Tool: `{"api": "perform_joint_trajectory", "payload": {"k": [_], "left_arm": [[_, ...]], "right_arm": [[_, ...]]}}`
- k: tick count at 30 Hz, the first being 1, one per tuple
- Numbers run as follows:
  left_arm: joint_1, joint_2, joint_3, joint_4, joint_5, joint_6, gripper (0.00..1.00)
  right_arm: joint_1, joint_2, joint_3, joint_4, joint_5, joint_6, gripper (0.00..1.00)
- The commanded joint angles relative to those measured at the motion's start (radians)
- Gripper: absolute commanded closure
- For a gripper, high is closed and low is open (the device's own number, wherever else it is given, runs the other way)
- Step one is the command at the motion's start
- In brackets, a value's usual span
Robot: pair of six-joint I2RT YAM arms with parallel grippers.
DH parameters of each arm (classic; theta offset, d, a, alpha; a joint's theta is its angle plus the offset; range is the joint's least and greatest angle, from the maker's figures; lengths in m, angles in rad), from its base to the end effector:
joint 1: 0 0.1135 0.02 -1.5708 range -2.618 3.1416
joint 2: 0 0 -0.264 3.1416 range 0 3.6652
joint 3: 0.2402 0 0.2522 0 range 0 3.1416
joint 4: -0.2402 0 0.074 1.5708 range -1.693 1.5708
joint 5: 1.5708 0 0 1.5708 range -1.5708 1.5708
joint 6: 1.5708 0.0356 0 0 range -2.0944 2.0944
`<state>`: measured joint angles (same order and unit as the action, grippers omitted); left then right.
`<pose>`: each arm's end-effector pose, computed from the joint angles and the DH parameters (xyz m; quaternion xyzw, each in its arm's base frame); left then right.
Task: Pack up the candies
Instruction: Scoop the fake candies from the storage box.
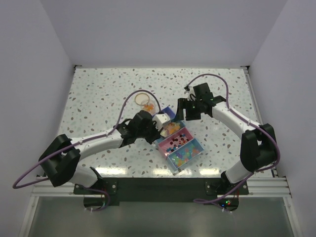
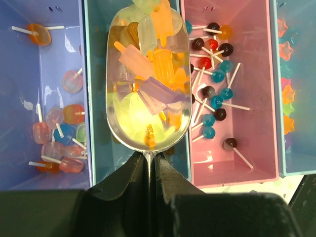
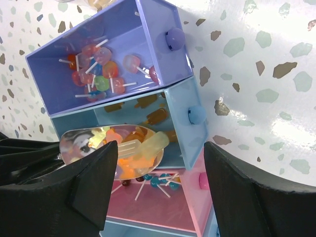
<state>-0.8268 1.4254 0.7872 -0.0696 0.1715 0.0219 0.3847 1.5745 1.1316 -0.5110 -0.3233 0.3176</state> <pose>0.1967 -0.2227 0.2060 0.4053 0.8100 -0.2348 0.3529 0.3020 0.1345 0.2388 -0.0804 0.9382 0.2471 0.2286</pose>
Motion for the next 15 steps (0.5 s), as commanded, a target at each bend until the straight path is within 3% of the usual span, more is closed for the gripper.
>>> {"api": "perform_joint_trajectory", "payload": {"k": [1,15], "left_arm": [[-0.008,-0.051,-0.014,0.028,0.01,0.024,1.0],[-0.006,-0.18,-0.114,0.123,0.009,0.015,1.0]], "right_arm": [[-0.006,-0.041,0.053,-0.011,0.017,-0.028,0.27],[-0.007,-0.07,0.054,-0.001,0.009,-0.038,0.26]]}}
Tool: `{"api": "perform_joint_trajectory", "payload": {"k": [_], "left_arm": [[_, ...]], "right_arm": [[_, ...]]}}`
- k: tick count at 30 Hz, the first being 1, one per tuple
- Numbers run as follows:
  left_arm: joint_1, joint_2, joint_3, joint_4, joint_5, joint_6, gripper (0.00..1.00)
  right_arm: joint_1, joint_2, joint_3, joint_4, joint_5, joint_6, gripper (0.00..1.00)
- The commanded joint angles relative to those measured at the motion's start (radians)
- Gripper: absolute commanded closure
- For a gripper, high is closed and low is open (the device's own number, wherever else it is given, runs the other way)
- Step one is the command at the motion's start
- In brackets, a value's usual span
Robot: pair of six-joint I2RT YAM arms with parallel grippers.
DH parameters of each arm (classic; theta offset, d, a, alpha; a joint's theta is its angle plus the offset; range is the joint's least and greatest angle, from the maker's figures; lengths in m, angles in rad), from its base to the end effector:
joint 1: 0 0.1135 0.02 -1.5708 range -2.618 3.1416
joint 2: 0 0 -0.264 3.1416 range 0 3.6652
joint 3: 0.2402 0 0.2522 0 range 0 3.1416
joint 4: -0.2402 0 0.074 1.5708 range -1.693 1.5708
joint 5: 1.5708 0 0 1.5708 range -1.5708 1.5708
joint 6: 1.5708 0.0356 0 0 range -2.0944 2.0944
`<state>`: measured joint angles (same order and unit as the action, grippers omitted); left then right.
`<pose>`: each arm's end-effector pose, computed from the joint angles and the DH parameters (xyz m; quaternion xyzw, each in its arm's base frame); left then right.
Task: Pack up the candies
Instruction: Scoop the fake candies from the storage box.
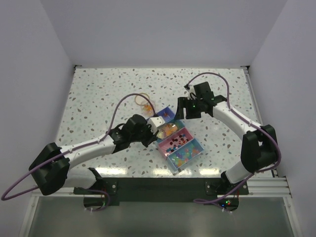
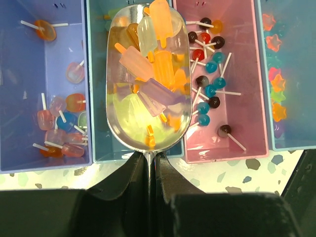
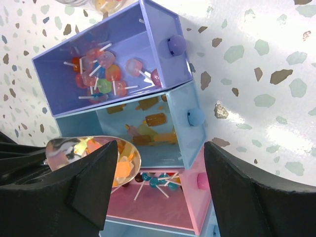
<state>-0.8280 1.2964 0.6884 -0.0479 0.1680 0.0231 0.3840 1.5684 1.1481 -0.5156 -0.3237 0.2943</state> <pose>0.1784 -0.2031 0.2104 0.4028 0.7990 -0.2416 0.3755 0.3030 0.1346 0.2456 -0.0923 0.9344 0.2469 0.2396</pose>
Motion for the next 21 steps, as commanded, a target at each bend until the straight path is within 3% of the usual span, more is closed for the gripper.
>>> {"api": "perform_joint_trajectory", "payload": {"k": [1,12,21], "left_arm": [[-0.005,-0.058,-0.018,0.117,0.016,0.015,1.0],[0.021,-0.114,0.002,0.109,0.008,0.031,1.0],[0.154,-0.101,0.079,0.049,0.03,0.086,1.0]], "right_arm": [[-0.007,-0.067,0.036,0.005,0.009,-0.018,0.26],[-0.019,-0.169,0.074,-0.015,-0.008,0.002,0.26],[-0.03,-0.232,0.121,-0.072,0.014,-0.041,0.25]]}}
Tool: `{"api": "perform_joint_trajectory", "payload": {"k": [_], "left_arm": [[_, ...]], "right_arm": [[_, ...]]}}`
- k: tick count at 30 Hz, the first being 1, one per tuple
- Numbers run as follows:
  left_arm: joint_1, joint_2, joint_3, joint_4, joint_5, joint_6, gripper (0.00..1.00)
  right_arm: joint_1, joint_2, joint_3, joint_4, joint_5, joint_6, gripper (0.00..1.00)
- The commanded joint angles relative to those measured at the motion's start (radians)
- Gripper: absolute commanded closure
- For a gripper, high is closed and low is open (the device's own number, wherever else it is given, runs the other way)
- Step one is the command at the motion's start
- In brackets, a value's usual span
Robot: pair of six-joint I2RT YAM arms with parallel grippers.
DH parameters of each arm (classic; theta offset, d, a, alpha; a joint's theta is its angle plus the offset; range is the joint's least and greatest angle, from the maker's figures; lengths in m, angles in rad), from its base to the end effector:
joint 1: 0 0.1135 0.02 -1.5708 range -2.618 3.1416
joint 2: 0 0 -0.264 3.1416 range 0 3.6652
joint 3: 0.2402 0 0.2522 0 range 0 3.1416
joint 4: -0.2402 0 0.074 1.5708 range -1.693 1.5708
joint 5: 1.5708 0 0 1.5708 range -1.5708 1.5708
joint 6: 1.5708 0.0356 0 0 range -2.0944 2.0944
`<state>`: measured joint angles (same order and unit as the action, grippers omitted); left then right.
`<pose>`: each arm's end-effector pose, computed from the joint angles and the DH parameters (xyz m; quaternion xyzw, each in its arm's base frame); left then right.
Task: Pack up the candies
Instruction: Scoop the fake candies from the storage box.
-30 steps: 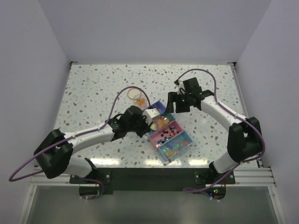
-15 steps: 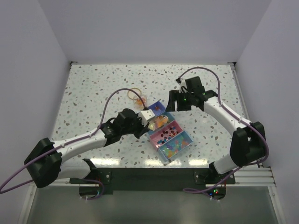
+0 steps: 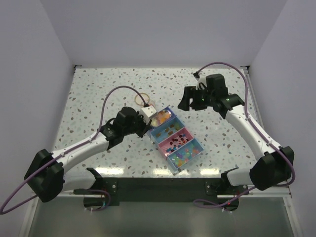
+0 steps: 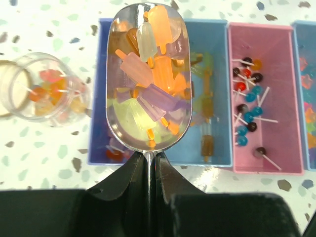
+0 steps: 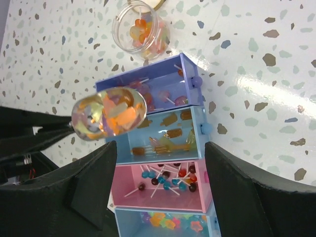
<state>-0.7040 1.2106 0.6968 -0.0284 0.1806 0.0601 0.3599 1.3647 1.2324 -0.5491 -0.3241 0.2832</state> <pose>0.1965 -0.1752 0.2362 0.3644 0.7880 -0.2295 0.4399 0.2772 0.1164 0.3312 -0.1035 0.8876 0.2724 0.3568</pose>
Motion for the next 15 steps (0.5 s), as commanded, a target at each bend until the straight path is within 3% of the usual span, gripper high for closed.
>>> {"api": "perform_joint_trajectory", "payload": {"k": [1,15], "left_arm": [[0.056,-0.011,0.085,0.03,0.017,0.053,1.0],[0.258,0.118,0.208,-0.142,-0.016,0.184,1.0]], "right_arm": [[-0.01,-0.033,0.035,-0.043,0.014,-0.032,0.25],[-0.029,-0.09,-0.033,-0.031,0.014,-0.062,0.24]]}}
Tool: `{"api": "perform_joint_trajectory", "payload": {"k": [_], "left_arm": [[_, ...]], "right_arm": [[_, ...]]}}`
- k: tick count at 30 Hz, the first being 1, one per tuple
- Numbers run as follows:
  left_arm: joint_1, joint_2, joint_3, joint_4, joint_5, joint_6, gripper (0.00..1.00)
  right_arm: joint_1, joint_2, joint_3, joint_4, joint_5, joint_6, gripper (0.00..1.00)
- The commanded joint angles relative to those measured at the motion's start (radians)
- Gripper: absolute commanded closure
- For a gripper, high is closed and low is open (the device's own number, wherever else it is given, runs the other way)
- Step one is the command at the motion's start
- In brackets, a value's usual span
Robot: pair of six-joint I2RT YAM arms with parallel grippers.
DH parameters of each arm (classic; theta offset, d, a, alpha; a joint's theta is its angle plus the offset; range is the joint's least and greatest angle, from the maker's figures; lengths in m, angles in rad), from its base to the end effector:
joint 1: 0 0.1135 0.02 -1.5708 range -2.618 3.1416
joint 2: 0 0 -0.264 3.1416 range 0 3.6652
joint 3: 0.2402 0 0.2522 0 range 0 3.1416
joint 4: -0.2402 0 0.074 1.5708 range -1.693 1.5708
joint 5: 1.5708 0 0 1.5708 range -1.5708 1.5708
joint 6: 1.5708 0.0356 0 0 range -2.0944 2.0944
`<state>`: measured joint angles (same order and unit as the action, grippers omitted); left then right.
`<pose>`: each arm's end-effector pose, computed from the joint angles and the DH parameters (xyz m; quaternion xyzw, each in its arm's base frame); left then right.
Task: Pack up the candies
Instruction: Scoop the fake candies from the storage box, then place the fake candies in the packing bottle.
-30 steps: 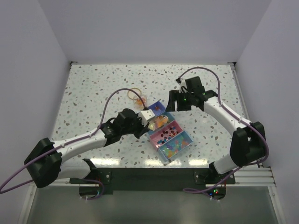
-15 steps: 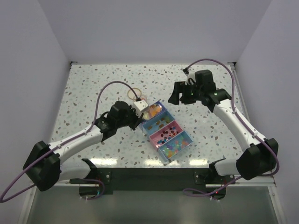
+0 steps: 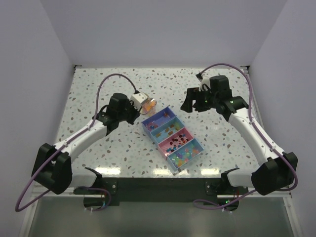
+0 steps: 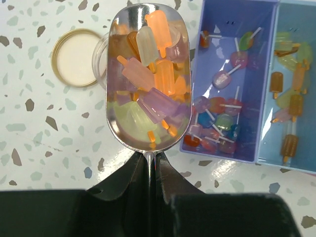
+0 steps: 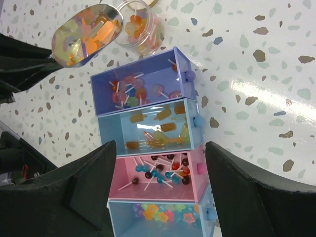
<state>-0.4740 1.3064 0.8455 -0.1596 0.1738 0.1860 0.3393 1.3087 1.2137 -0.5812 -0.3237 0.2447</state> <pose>0.2515 -0.1359 0.2497 0.3246 0.8252 -0.1418 0.4400 0.2652 0.1056 0.3375 -0.1117 0.8855 0.2620 0.3670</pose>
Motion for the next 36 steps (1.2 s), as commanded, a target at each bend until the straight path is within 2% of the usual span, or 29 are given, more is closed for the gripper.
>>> {"api": "perform_joint_trajectory", "payload": {"k": [1,9,15,19,27,31,36], "left_arm": [[0.034,0.04,0.067,-0.015,-0.013,0.066,1.0],[0.074,0.145,0.11,-0.066,-0.02,0.108,1.0],[0.075,0.217,0.213,-0.162,-0.054,0.151,1.0],[0.075,0.238,0.269,-0.241,-0.112,0.173,1.0],[0.072,0.226,0.328,-0.348,-0.116,0.205,1.0],[0.055,0.238,0.362,-0.411,-0.115,0.227,1.0],[0.005,0.284,0.424,-0.471,-0.206,0.234,1.0]], "right_arm": [[-0.01,-0.037,-0.017,0.003,0.014,-0.027,0.24],[-0.017,-0.046,-0.036,0.007,0.023,-0.051,0.23],[-0.023,-0.045,-0.033,0.004,0.025,-0.055,0.23],[-0.025,-0.046,-0.031,0.003,0.026,-0.059,0.23],[-0.025,-0.043,-0.025,0.003,0.023,-0.062,0.23],[-0.025,-0.046,-0.016,-0.014,0.026,-0.068,0.23],[-0.025,-0.052,-0.016,-0.02,0.026,-0.07,0.23]]}}
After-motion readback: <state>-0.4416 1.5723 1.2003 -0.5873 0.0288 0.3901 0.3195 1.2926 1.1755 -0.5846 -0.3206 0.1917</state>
